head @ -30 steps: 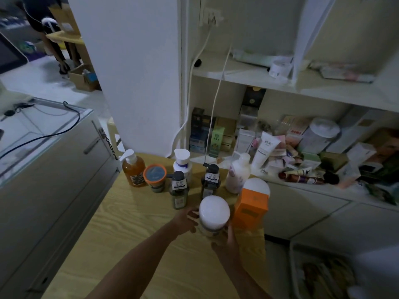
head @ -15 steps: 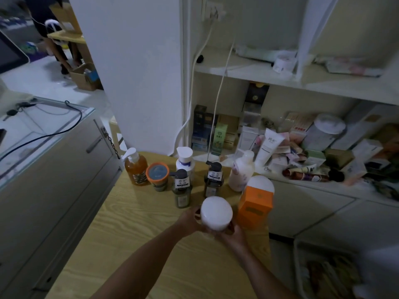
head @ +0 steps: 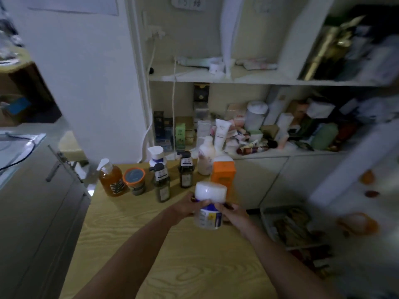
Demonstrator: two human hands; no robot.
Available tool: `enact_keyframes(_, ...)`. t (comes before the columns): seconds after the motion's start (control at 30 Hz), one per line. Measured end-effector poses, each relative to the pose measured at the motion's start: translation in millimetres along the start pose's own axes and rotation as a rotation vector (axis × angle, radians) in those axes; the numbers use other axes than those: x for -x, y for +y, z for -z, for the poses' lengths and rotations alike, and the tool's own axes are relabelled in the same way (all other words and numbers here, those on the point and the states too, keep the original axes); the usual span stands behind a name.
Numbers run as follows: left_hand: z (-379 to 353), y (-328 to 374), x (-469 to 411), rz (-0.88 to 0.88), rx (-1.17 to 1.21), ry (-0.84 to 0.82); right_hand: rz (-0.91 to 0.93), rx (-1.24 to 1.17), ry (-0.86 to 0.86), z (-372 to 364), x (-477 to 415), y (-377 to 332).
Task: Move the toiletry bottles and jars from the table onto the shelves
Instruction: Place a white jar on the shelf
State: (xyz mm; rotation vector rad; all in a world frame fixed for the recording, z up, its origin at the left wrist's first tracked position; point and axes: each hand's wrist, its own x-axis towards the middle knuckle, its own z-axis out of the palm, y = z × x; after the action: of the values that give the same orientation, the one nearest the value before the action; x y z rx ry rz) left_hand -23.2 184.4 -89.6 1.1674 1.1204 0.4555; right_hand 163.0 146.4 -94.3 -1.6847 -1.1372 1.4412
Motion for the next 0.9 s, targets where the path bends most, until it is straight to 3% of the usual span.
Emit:
enact_keyframes(0.23, -82, 20, -1, -0.071, -0.063, -0.204, -0.015, -0.183, 0.258, 53, 101, 20)
enact_keyframes(0.6, -287, 52, 41, -0.125, -0.194, -0.623, -0.005, -0.555, 0.554, 157, 284, 98)
enact_keyframes(0.9, -459, 41, 145, -0.178, -0.347, -1.035, 0.033, -0.635, 0.945, 187, 468, 173)
